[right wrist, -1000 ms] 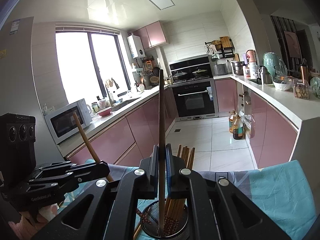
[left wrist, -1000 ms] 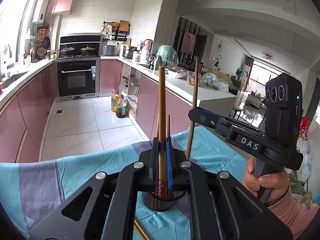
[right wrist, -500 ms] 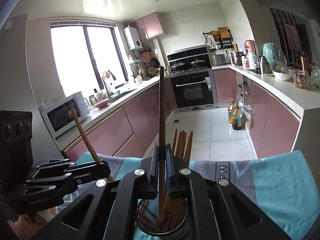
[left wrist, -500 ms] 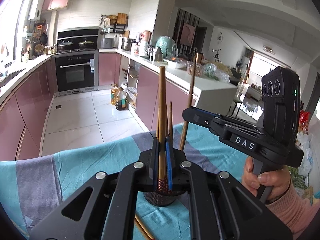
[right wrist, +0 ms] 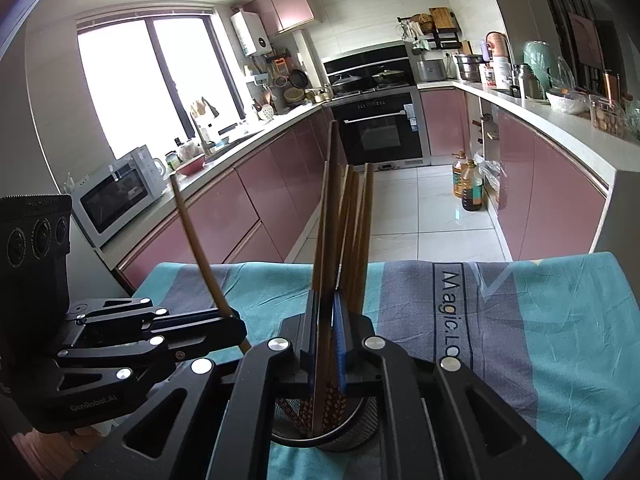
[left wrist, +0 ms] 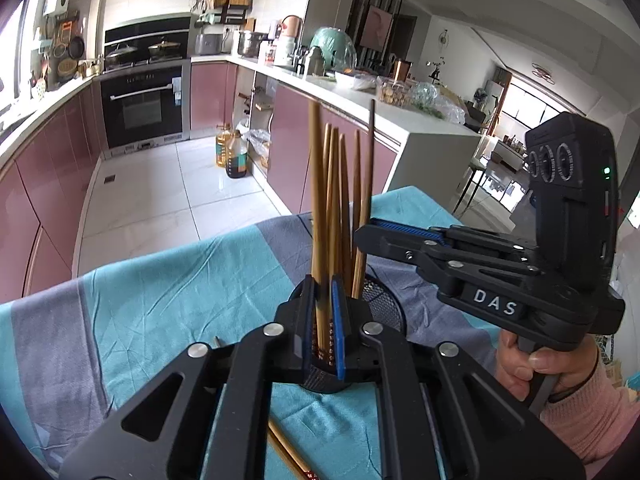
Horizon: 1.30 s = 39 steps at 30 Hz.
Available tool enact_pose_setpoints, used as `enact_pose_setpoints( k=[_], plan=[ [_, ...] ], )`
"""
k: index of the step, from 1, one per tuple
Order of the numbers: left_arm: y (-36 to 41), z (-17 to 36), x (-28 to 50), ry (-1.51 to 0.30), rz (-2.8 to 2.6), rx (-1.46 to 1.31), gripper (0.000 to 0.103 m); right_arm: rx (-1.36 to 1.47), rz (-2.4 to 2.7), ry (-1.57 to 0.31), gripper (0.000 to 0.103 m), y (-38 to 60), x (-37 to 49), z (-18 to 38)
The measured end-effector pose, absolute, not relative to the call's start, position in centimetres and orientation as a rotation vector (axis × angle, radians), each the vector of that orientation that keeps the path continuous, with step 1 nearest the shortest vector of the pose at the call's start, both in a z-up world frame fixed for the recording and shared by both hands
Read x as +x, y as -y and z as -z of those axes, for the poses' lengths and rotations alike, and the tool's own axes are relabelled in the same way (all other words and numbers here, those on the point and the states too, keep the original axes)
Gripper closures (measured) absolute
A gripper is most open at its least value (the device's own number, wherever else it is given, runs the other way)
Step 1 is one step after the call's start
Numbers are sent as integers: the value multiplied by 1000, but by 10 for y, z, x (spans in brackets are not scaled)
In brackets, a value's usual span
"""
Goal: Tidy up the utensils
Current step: 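Open both tools to release the chopsticks in the mesh cup, then withdraw both open tools toward the remaining chopsticks on the cloth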
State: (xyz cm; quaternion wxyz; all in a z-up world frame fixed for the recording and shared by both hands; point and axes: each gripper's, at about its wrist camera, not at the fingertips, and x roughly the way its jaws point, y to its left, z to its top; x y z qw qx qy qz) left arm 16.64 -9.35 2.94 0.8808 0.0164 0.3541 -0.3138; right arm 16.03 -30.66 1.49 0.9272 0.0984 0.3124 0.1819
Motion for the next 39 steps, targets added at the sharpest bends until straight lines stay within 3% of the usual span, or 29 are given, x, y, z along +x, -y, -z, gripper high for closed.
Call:
enact_pose_setpoints(
  k=[11,18,29,39],
  plan=[
    [72,-7,153,-714,632,26,95,215,-405,-605,81,311,136,-17],
    [37,9,127,-688,535,45,82,127,-553,-595,64,288,94,-20],
    [2,82,105,-835,434,14,77,71,-622,-827,64,236,84,54],
    [-7,99,96,-860,414,-19,75,55,-536,-910,68,214,97,88]
  ],
)
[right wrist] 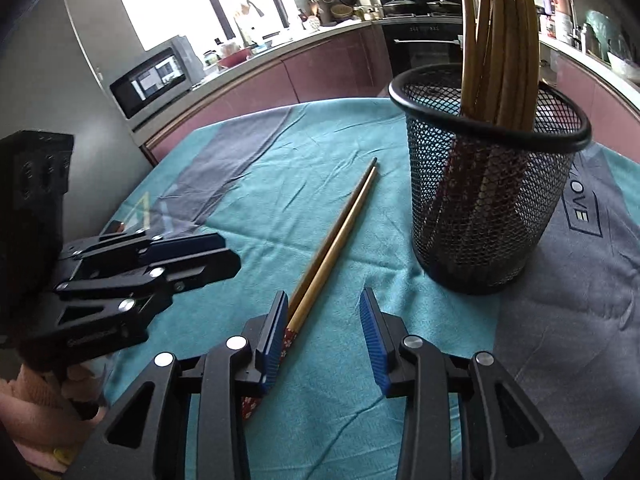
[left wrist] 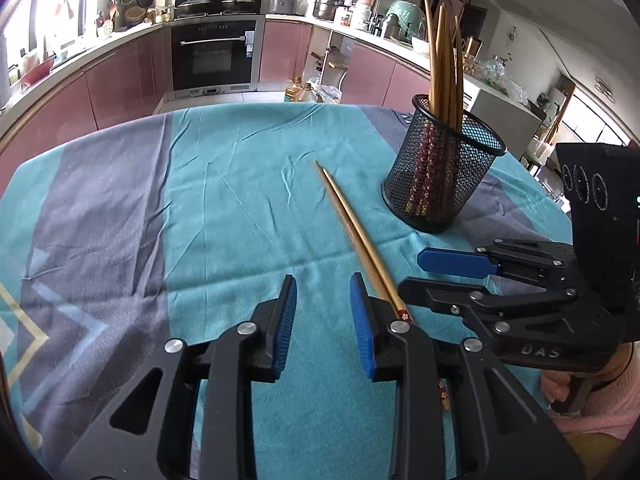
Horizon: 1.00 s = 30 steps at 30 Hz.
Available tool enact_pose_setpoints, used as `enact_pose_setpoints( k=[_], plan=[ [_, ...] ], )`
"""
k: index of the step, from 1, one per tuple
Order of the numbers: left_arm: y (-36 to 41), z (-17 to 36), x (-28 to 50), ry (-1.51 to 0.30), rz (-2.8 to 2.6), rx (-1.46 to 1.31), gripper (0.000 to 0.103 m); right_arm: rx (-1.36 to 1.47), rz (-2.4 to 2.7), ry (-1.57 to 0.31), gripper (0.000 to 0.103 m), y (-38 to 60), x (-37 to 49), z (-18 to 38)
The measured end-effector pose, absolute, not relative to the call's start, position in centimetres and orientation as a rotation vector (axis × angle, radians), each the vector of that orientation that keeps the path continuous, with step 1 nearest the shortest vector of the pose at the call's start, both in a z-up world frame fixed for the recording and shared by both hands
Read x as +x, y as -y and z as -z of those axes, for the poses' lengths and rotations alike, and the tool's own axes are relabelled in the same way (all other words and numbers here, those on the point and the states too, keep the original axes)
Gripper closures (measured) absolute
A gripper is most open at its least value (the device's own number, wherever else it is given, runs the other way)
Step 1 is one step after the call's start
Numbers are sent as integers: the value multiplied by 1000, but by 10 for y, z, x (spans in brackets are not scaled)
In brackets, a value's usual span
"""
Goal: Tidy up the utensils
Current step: 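Withdraw both open tools toward the remaining chopsticks on the cloth, then lower the left tool and grasp one chopstick while the right tool grasps another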
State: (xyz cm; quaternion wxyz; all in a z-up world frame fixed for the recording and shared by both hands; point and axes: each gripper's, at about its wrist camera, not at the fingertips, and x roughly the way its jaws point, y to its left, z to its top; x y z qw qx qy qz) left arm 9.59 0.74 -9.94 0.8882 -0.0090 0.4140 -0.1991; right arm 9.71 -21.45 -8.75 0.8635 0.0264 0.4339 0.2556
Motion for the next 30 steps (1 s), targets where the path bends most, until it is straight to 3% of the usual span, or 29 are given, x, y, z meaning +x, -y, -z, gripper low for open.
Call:
enact_pose_setpoints(
  k=[6,12,30],
  plan=[
    [-7,100,92,-865,415,-28,75,39,-505,-913,69,206,99,95],
    [-6,100,94,-864,423,-29,75,21,-463,-916,78,206,99,96],
    [40,110,129,-933,465,15,75,92,-464,-938,80,231,96,97]
  ],
)
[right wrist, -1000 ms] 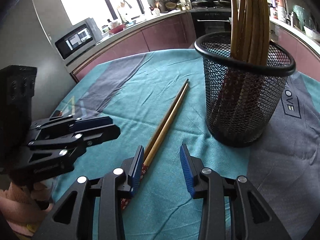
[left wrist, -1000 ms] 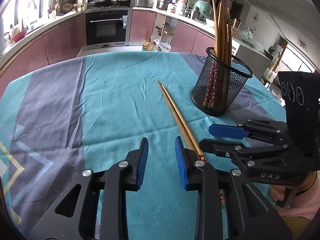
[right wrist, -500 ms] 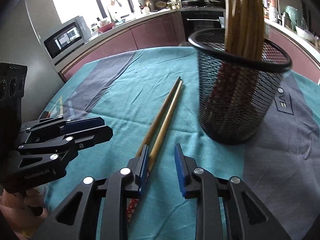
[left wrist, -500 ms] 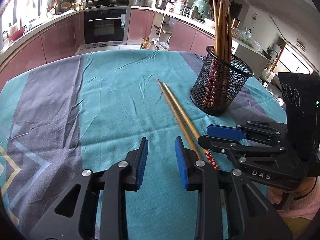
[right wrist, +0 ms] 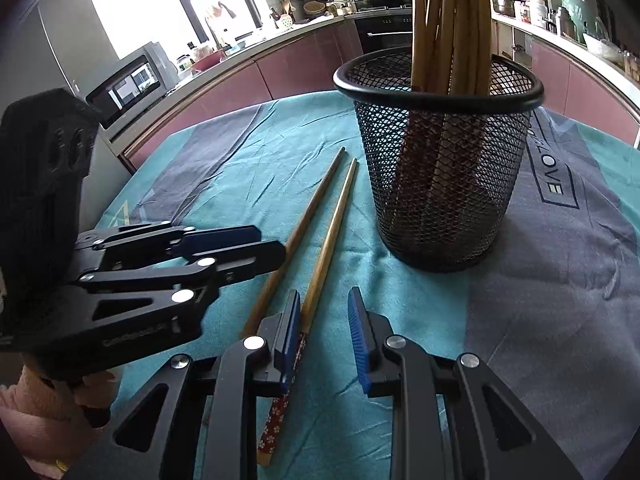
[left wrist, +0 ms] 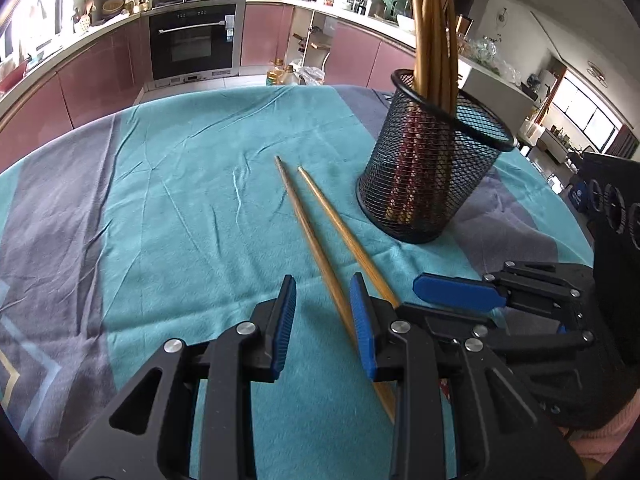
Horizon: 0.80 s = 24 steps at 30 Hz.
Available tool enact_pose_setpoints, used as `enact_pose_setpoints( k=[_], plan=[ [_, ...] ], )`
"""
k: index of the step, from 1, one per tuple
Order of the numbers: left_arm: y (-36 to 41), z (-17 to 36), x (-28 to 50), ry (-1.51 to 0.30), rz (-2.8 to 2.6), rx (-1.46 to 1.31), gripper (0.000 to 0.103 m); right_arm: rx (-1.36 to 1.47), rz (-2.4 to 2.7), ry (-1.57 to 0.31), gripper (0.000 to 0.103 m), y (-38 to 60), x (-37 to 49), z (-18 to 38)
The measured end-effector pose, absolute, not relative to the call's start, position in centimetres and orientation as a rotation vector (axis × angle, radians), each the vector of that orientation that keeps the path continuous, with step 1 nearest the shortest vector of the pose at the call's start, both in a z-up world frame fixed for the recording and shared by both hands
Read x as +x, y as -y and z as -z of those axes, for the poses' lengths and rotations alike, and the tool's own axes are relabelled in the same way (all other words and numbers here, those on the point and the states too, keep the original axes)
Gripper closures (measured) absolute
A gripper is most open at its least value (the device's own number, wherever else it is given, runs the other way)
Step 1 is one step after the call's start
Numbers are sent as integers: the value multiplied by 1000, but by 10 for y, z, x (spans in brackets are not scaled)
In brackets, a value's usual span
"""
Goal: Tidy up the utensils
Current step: 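Lower the left tool and grasp one chopstick while the right tool grasps another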
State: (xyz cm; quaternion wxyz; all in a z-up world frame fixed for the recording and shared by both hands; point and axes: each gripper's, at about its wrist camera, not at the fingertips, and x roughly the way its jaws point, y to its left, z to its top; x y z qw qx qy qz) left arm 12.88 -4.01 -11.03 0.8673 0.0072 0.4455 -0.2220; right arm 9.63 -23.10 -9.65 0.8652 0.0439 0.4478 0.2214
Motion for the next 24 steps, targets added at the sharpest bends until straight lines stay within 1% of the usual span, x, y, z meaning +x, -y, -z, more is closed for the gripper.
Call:
enact_pose_setpoints(
  k=[7,9,13,14,18,19,24],
  plan=[
    [51,115,139,-942,439,42,76,99,-472,-936,80,234,96,97],
    [53,115,140,-941,434,41,78,97,-471,-936,80,234,96,97],
    [46,116,134,-930,414,30,85,92,-467,-934,80,233,97,97],
    [45,115,133,-926,400,32,88,91,-467,-935,80,233,98,97],
    [34,113,127,-924,376,15,89,79,-459,-932,80,229,102,96],
    [30,113,126,-927,371,10,92,76,-455,-931,80,228,104,96],
    [23,114,125,-933,367,-7,93,69,-447,-927,80,222,110,97]
  ],
)
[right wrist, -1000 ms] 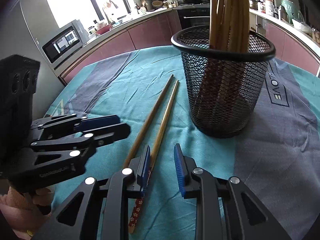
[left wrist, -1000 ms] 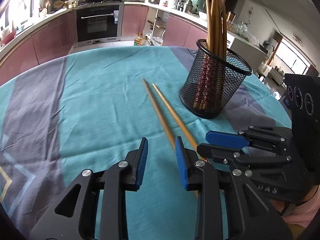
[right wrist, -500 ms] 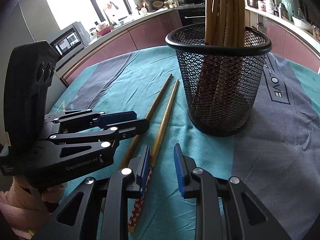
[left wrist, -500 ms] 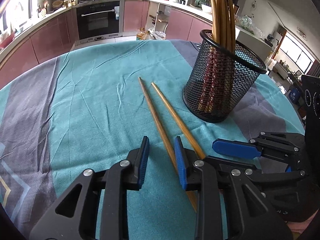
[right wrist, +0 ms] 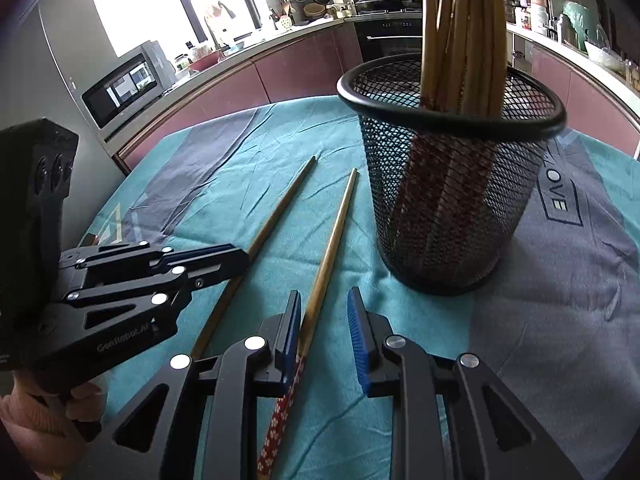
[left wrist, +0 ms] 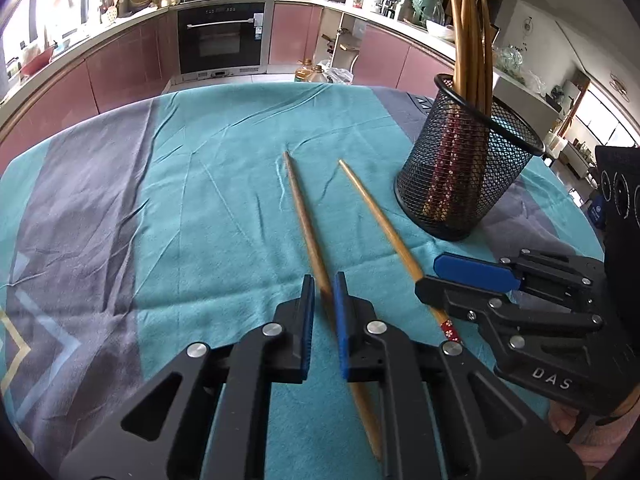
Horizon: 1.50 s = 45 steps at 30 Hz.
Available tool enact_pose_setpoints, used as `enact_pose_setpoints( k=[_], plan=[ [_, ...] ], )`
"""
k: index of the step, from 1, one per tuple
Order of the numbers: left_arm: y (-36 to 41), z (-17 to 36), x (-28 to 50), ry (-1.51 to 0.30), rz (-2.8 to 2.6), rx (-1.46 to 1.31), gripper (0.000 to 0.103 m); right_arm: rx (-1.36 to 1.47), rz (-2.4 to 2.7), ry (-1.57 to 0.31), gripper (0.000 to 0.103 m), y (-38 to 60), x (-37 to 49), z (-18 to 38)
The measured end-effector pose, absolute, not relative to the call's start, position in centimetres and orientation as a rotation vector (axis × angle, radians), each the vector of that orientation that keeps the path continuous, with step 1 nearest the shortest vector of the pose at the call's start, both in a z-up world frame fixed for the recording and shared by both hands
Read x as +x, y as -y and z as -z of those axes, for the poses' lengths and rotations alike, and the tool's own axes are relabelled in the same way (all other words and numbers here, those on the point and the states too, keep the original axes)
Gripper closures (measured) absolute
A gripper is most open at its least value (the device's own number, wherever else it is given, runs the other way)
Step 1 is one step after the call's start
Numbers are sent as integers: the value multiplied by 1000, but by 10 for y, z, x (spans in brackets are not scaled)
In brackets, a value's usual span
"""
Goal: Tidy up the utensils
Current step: 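Lower the left tool and grasp one chopstick while the right tool grasps another, then lift the left chopstick upright while the right tool raises its own chopstick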
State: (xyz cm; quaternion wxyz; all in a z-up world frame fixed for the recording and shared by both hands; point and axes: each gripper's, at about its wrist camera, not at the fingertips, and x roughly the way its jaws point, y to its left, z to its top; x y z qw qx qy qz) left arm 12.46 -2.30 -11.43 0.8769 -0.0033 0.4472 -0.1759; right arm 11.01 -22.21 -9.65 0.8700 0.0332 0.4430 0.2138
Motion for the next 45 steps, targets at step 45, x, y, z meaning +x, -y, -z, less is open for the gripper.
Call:
enact_pose_setpoints(
  k=[45],
  plan=[
    [28,117,96,-943,360,0,94,118,-466,-934,97,221,104,99]
  ],
)
